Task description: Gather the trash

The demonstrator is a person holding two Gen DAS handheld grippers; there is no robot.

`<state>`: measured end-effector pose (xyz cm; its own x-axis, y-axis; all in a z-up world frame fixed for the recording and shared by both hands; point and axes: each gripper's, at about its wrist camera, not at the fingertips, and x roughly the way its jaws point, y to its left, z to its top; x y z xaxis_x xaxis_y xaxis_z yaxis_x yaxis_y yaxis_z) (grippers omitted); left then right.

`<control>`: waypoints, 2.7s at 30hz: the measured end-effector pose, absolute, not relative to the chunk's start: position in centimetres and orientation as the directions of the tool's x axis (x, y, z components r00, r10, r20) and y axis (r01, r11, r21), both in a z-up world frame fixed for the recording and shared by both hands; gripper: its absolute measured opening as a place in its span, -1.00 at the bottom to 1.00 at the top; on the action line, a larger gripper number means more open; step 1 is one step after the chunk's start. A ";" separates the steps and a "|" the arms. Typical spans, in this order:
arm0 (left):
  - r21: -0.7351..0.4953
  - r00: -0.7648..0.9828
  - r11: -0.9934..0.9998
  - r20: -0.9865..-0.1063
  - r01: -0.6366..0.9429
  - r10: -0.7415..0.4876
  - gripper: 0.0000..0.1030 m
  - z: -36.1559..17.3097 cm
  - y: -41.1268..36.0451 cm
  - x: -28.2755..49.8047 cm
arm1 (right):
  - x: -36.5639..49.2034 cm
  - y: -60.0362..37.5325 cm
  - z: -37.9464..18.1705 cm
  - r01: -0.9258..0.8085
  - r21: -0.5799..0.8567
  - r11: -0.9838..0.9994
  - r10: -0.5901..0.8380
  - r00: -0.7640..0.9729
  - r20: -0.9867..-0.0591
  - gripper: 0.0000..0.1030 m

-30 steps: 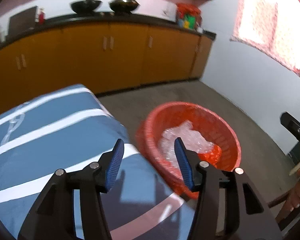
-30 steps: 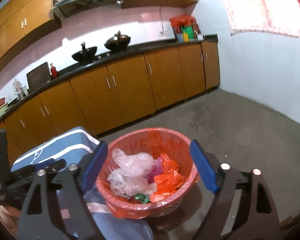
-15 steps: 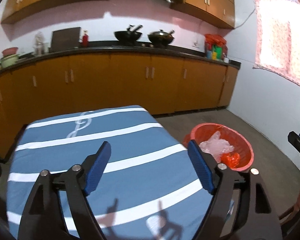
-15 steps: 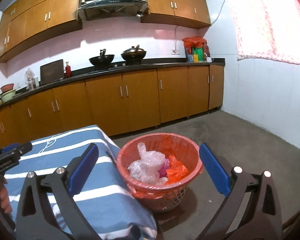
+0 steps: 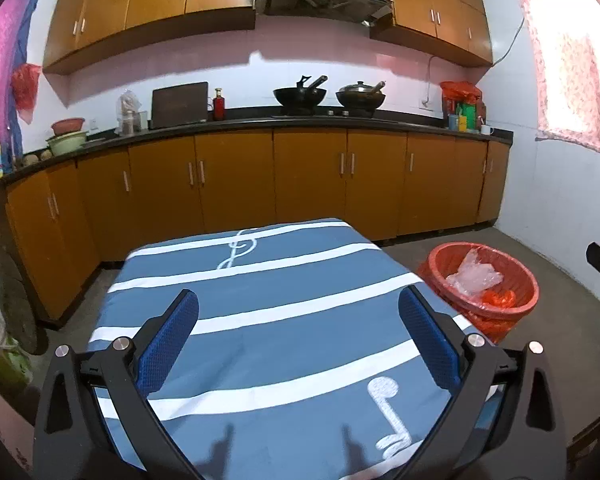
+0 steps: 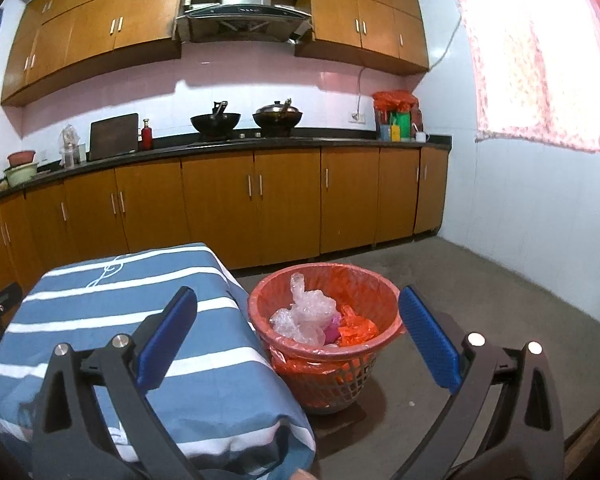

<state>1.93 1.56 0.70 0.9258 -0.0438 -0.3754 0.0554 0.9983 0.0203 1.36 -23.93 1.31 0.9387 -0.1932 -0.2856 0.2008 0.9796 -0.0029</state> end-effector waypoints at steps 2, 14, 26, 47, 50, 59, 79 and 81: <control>0.027 0.929 0.999 -0.368 0.047 -0.034 0.96 0.3 2.0 1.1 | 1.1 -23.6 1.1 0.199 -0.007 0.980 -0.193 0.939 -0.284 0.92; 0.044 0.940 0.997 -0.340 0.057 -0.039 0.96 -0.7 1.9 -0.7 | -0.3 -22.4 0.1 0.211 -0.031 0.977 -0.211 0.939 -0.273 0.92; 0.058 0.941 0.995 -0.334 0.079 -0.055 0.96 -1.1 1.0 -1.3 | -1.6 -22.6 -0.5 0.234 -0.026 0.972 -0.233 0.937 -0.259 0.92; 0.051 0.937 0.994 -0.341 0.097 -0.074 0.96 -1.4 0.6 -1.4 | -2.0 -22.3 -1.0 0.230 -0.015 0.973 -0.225 0.937 -0.267 0.92; 0.051 0.937 0.994 -0.341 0.097 -0.074 0.96 -1.4 0.6 -1.4 | -2.0 -22.3 -1.0 0.234 -0.015 0.972 -0.230 0.936 -0.265 0.92; 0.052 0.937 0.994 -0.342 0.098 -0.075 0.96 -1.4 0.6 -1.5 | -2.1 -22.4 -1.0 0.236 -0.013 0.972 -0.231 0.936 -0.265 0.92; 0.052 0.936 0.994 -0.343 0.099 -0.075 0.96 -1.4 0.4 -1.5 | -2.1 -22.5 -1.0 0.245 -0.008 0.970 -0.238 0.934 -0.266 0.92; 0.052 0.936 0.994 -0.343 0.100 -0.076 0.96 -1.4 0.4 -1.5 | -2.1 -22.5 -1.0 0.245 -0.008 0.969 -0.238 0.934 -0.266 0.92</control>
